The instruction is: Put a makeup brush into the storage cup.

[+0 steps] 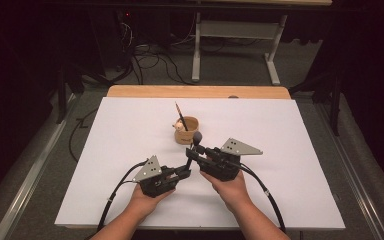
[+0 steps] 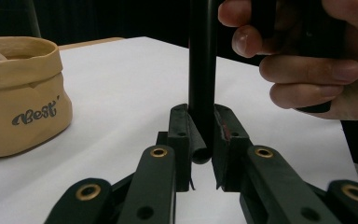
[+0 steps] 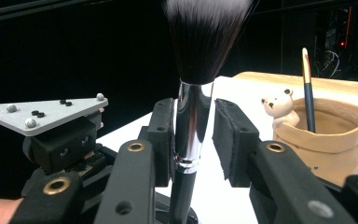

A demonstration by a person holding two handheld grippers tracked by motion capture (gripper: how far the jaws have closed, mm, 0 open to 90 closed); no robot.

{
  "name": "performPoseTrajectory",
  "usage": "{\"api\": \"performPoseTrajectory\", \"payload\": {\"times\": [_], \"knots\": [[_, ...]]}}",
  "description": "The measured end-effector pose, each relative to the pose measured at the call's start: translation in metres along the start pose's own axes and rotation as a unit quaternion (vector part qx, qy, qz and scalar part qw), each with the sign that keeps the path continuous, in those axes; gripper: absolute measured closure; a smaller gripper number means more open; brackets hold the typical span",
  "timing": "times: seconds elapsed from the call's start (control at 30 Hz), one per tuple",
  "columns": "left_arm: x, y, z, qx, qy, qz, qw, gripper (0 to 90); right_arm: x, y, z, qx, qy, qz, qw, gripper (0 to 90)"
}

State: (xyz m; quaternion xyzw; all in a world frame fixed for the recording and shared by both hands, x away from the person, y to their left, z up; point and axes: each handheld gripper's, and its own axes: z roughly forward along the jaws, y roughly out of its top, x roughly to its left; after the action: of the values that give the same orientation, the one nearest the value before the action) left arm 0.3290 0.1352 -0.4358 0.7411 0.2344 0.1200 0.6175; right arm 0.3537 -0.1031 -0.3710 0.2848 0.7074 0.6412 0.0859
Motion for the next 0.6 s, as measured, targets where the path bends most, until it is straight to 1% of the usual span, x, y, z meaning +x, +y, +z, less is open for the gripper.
{"api": "performPoseTrajectory", "payload": {"times": [0.13,0.27,0.37,0.6], "knots": [[0.0001,-0.0001,0.0003,0.002,-0.001,0.0,1.0,79.0,-0.001,-0.0001,-0.0006,-0.001,0.002,0.006,1.0,74.1],[0.0002,-0.0002,0.0004,0.003,-0.001,-0.001,1.0,79.0,-0.0008,-0.0004,-0.0005,-0.001,0.007,0.007,0.9999,77.5],[-0.0001,-0.0002,0.0003,0.003,0.001,0.0,1.0,79.0,-0.0009,-0.0007,-0.0002,-0.001,0.011,0.012,0.9999,78.2],[0.0001,-0.0003,0.0005,0.005,0.003,-0.001,1.0,78.9,-0.0011,-0.0009,0.0004,0.0,0.012,0.011,0.9999,78.9]]}}
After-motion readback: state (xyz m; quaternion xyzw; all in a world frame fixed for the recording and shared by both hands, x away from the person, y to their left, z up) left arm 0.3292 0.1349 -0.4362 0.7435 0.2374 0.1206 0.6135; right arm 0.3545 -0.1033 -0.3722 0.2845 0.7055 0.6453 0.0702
